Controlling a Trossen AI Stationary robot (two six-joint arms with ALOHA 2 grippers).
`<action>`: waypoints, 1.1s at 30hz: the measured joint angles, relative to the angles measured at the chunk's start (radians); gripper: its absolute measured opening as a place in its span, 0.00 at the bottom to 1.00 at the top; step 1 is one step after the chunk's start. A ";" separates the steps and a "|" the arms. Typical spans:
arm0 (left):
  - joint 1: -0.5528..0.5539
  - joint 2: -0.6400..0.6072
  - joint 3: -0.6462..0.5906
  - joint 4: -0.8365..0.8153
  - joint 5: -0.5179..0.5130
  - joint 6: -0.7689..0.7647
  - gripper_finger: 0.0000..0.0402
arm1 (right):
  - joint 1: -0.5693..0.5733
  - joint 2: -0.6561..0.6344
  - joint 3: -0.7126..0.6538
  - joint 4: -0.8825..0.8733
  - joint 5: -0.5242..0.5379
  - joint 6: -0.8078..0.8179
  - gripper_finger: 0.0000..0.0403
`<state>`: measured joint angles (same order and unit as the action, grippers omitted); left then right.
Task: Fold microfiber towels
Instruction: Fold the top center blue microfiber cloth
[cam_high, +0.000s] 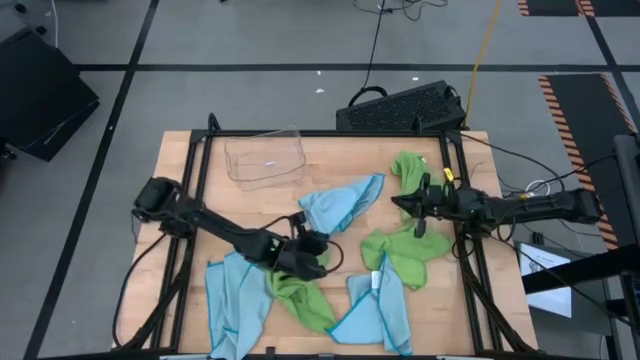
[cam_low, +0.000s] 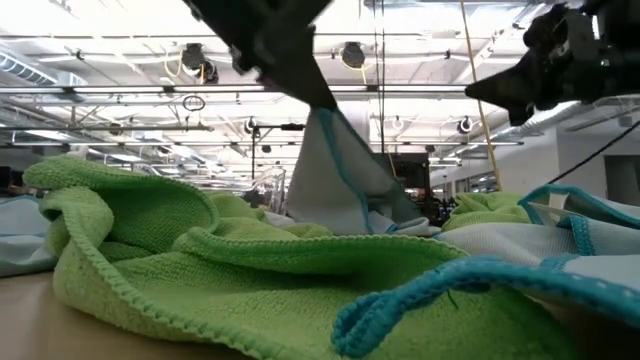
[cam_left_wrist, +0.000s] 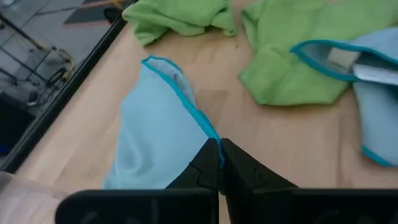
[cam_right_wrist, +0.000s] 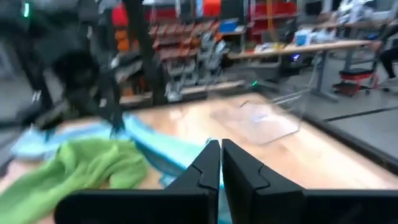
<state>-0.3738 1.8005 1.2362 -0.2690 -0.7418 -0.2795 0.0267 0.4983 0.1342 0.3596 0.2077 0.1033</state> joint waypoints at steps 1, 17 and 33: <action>-0.003 -0.011 0.000 -0.001 0.000 0.014 0.02 | 0.013 0.048 0.016 -0.002 0.001 -0.010 0.05; -0.100 -0.199 0.000 -0.174 -0.008 0.071 0.01 | 0.126 0.693 0.307 -0.231 0.239 -0.154 0.34; -0.128 -0.206 0.000 -0.235 -0.104 0.041 0.03 | 0.192 0.733 0.309 -0.417 0.237 0.000 0.59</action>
<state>-0.5018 1.5949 1.2362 -0.5044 -0.8460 -0.2383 0.2184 1.2312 0.4429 -0.0575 0.4442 0.1035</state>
